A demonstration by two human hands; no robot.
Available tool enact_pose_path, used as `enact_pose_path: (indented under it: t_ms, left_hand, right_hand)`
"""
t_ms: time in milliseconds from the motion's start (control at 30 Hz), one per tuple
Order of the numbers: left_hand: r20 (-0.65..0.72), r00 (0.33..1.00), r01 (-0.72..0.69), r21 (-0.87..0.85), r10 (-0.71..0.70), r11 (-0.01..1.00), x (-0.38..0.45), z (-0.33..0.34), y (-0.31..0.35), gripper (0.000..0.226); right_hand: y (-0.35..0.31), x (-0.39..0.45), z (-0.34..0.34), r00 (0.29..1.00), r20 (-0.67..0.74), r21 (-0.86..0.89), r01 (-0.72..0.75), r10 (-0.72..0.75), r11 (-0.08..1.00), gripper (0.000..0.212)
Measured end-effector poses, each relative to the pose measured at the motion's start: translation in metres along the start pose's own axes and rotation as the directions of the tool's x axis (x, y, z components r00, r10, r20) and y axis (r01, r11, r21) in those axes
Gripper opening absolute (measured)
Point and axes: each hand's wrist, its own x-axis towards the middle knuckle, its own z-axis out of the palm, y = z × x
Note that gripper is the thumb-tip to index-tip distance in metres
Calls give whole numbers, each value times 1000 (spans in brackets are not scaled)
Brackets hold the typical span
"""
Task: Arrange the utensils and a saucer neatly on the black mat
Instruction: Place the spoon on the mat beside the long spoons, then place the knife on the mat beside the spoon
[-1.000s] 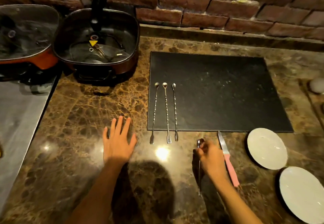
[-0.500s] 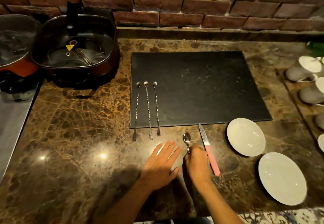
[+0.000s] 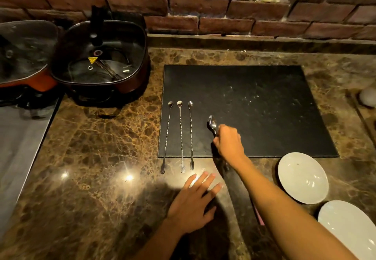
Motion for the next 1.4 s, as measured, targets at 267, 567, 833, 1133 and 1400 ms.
enact_pose_path:
  t_ms: [267,567,833,1133,1400]
  left_hand:
    - [44,999,-9,20,8,1000,0,5,-2,66]
    - [43,999,19,-7,-19,1000,-1,2,1,70]
    - [84,994,-75,6,74,997,69,-19,20,65]
    - [45,993,-112,16,112,994,83,-14,20,62]
    - [-72,990,-132,-116,125,984,83,-3,14,71]
  right_hand:
    - [-12,53,11,996,58,-113,68,-61,991,11]
    - [45,-12,-31,994,-77,87,-71,78,994,12]
    - [101,-146,-10,947,-30,80,-318,321,945,17]
    - [104,-145,11,936,11,121,-351,353,928,14]
    - [72,-36,-23,945,-79,188,-300,319,935,18]
